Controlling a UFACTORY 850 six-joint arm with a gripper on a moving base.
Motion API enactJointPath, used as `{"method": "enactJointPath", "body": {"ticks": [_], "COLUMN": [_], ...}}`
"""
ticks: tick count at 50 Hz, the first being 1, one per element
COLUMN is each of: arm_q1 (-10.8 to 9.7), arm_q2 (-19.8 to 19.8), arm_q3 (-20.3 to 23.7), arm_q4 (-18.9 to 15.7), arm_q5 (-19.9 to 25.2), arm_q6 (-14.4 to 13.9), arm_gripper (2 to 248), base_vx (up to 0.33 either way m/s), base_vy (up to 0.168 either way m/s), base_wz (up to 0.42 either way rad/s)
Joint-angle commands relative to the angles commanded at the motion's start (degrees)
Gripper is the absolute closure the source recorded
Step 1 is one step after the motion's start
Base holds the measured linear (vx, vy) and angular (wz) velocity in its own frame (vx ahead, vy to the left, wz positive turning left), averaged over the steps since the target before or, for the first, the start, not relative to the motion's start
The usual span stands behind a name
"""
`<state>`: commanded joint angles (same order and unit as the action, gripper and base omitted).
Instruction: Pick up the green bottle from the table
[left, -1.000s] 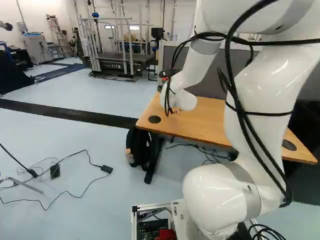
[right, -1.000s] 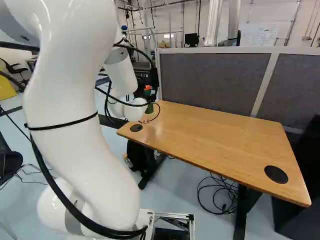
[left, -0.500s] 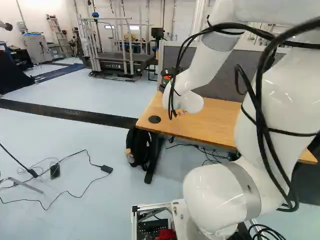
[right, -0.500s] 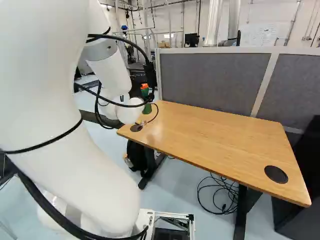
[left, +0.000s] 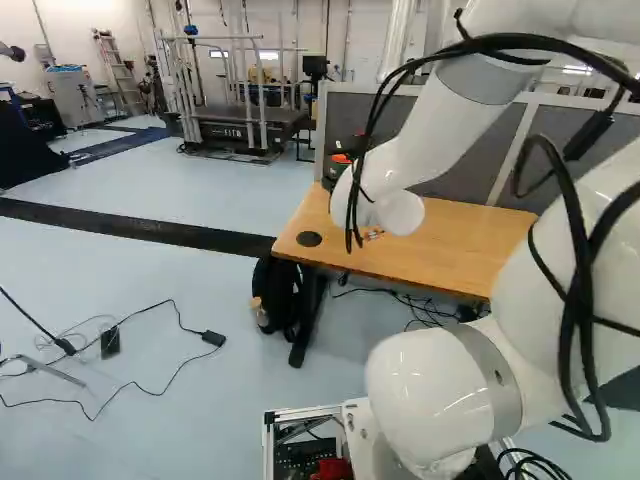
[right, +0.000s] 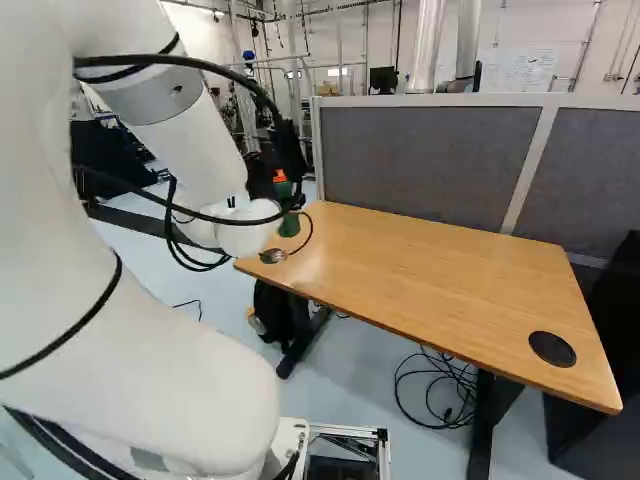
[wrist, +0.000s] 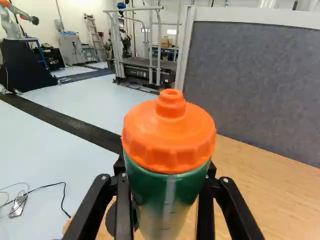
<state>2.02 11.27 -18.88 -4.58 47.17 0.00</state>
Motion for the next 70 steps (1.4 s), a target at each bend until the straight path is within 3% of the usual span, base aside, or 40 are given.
{"method": "enactJointPath", "body": {"ticks": [17,70], "arm_q1": [0.1,0.1], "arm_q2": [8.6,8.6], "arm_q3": [5.1,5.2], "arm_q4": [0.0,0.0], "arm_q5": [-3.9,-3.9], "arm_q6": [0.0,0.0], "arm_gripper": [136,136], "base_vx": [0.0,-0.001], "base_vy": [0.0,0.0], "base_wz": [0.0,0.0]}}
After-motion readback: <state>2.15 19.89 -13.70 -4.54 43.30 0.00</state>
